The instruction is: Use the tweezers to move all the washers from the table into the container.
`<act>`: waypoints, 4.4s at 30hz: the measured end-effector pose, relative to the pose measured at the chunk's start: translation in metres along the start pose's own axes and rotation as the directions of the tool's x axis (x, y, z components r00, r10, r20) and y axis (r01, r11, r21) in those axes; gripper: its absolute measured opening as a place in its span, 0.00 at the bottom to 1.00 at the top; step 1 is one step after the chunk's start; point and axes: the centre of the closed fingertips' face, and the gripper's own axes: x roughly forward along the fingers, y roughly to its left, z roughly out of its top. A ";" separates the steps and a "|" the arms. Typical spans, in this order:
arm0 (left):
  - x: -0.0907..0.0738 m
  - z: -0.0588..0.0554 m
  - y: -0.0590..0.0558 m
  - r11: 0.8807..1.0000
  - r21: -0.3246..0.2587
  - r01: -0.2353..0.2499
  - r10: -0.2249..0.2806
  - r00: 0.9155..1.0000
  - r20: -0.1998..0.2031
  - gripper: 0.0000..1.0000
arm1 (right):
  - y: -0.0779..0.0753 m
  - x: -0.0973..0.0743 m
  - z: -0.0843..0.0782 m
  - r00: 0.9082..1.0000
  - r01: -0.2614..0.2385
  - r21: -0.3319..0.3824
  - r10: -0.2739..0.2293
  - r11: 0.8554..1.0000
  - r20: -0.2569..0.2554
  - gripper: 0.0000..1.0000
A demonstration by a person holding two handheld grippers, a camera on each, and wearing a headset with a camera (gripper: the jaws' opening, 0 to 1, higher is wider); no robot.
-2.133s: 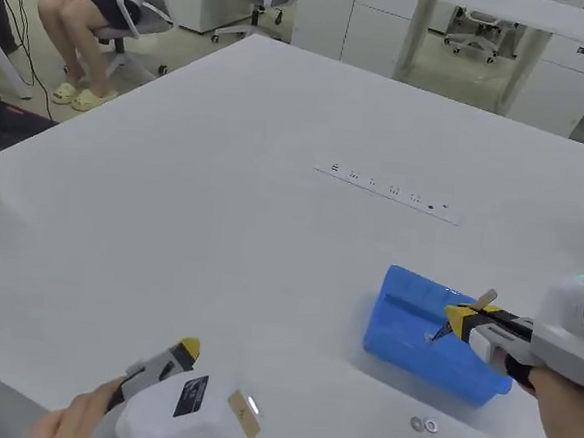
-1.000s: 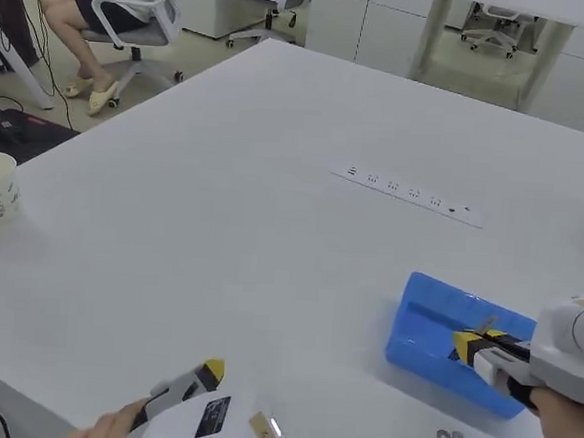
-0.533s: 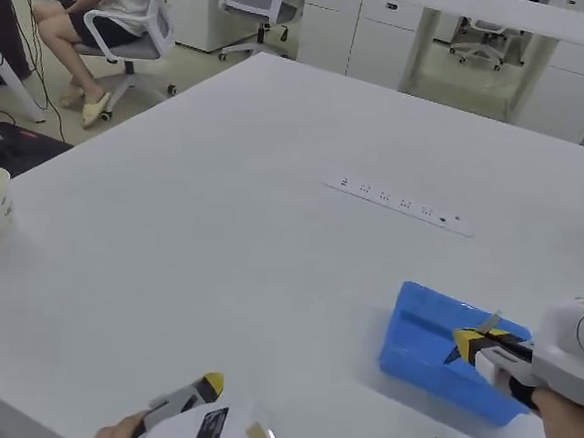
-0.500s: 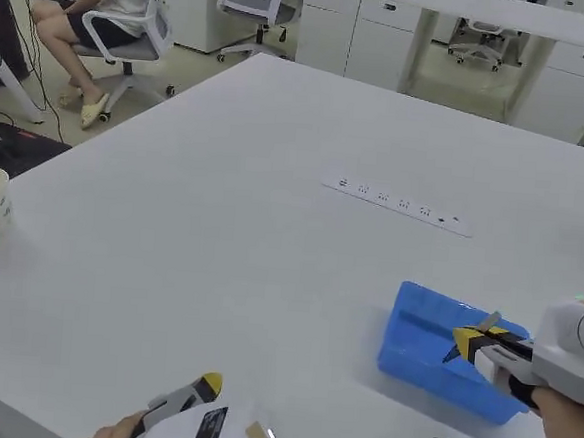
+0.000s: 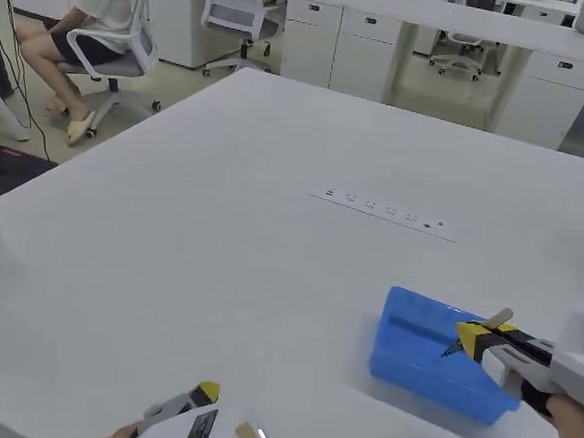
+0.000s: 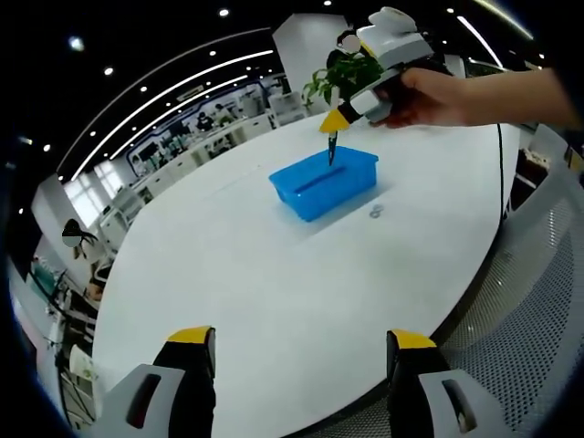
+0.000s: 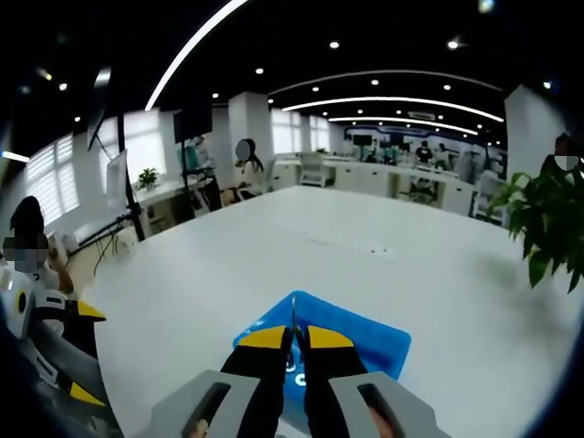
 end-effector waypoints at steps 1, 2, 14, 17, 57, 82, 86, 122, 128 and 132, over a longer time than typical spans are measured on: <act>0.000 0.000 0.000 1.000 0.000 0.001 -0.001 1.000 -0.001 0.78 | 0.001 -0.002 0.000 1.000 0.001 -0.002 -0.001 1.000 0.003 0.03; 0.000 0.000 -0.001 1.000 0.001 0.003 -0.003 1.000 -0.002 0.78 | 0.001 -0.004 0.000 1.000 0.003 -0.006 -0.003 1.000 0.006 0.03; 0.000 -0.001 0.002 1.000 -0.003 -0.005 0.005 1.000 -0.004 0.77 | -0.001 -0.017 -0.017 1.000 0.008 0.014 -0.008 1.000 0.005 0.03; 0.000 -0.002 0.003 1.000 -0.005 -0.009 0.009 1.000 -0.006 0.77 | 0.001 -0.018 -0.022 1.000 0.001 0.017 -0.001 1.000 -0.005 0.03; 0.001 -0.005 0.005 0.999 0.021 -0.035 0.036 0.999 -0.028 0.77 | 0.006 -0.009 -0.067 0.998 -0.007 0.054 0.010 0.999 -0.066 0.03; 0.001 -0.005 0.007 0.999 0.023 -0.042 0.043 0.999 -0.029 0.76 | 0.020 -0.018 -0.083 0.994 -0.029 0.041 0.033 0.999 -0.106 0.03; 0.001 -0.005 0.007 0.999 0.024 -0.042 0.042 0.999 -0.030 0.76 | 0.022 -0.016 -0.085 0.993 -0.032 0.039 0.036 0.999 -0.113 0.03; 0.000 -0.005 0.008 0.999 0.018 -0.046 0.047 0.998 -0.029 0.75 | 0.020 -0.013 -0.086 0.988 -0.054 -0.052 0.045 0.997 -0.151 0.03; 0.001 -0.006 0.009 0.999 0.017 -0.048 0.049 0.998 -0.030 0.75 | 0.021 -0.011 -0.086 0.987 -0.057 -0.060 0.047 0.997 -0.152 0.03; 0.001 -0.006 0.009 0.999 0.021 -0.050 0.050 0.998 -0.029 0.75 | 0.022 -0.010 -0.085 0.989 -0.053 -0.051 0.046 0.997 -0.144 0.03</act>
